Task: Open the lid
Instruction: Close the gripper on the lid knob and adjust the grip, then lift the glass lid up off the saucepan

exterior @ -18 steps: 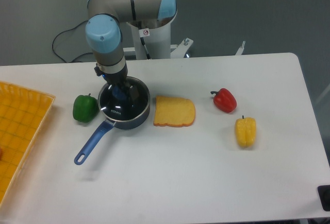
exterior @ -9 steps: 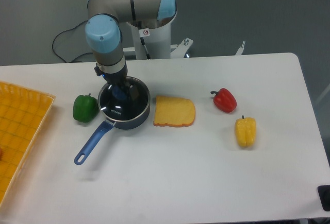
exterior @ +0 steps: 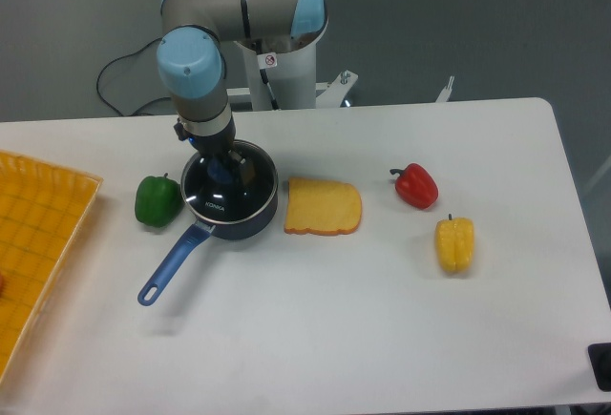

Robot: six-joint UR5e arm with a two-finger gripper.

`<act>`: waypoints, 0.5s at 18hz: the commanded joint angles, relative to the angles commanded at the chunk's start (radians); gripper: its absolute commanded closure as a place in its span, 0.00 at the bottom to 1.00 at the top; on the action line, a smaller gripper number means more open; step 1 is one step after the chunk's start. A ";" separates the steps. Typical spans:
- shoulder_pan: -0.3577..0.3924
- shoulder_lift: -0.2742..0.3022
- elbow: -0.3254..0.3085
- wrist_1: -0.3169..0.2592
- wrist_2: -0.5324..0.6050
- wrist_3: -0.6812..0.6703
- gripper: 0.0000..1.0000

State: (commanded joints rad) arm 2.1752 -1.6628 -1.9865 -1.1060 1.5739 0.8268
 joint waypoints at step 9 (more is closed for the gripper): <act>0.000 -0.006 0.026 -0.008 0.002 -0.005 0.42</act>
State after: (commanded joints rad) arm 2.1752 -1.6690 -1.9604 -1.1137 1.5754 0.8222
